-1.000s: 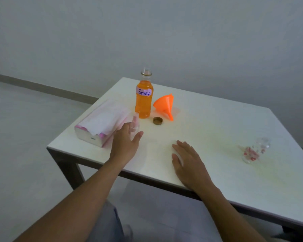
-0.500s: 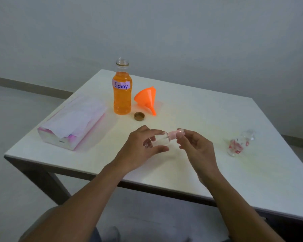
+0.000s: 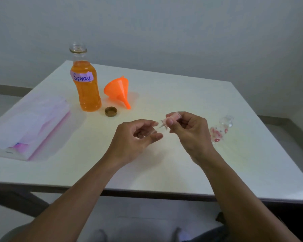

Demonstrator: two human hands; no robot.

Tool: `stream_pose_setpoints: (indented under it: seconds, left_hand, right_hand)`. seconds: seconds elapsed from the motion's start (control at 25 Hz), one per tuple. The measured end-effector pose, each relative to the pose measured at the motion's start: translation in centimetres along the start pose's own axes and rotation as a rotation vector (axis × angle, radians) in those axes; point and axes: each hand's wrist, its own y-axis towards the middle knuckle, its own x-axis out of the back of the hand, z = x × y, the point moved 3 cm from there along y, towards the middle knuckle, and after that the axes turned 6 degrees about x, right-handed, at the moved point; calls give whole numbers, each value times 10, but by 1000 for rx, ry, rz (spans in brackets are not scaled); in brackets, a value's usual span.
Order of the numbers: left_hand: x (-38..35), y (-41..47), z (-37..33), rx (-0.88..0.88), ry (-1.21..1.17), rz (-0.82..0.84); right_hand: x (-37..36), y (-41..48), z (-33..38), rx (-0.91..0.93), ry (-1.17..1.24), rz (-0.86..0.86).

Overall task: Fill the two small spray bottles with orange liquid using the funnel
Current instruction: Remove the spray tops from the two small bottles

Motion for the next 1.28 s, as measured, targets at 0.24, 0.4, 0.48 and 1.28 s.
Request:
stream_pose_setpoints:
  seconds: [0.24, 0.4, 0.48, 1.28]
  left_hand:
    - [-3, 3, -7, 66, -152, 196]
    - [-1, 7, -5, 88, -167, 239]
    - [-3, 7, -3, 87, -140, 224]
    - [-8, 8, 3, 108, -36, 164]
  right_hand:
    - [4, 6, 7, 77, 17, 125]
    - [14, 9, 11, -50, 219, 264]
    - [16, 8, 10, -121, 166, 228]
    - [18, 6, 4, -135, 14, 197]
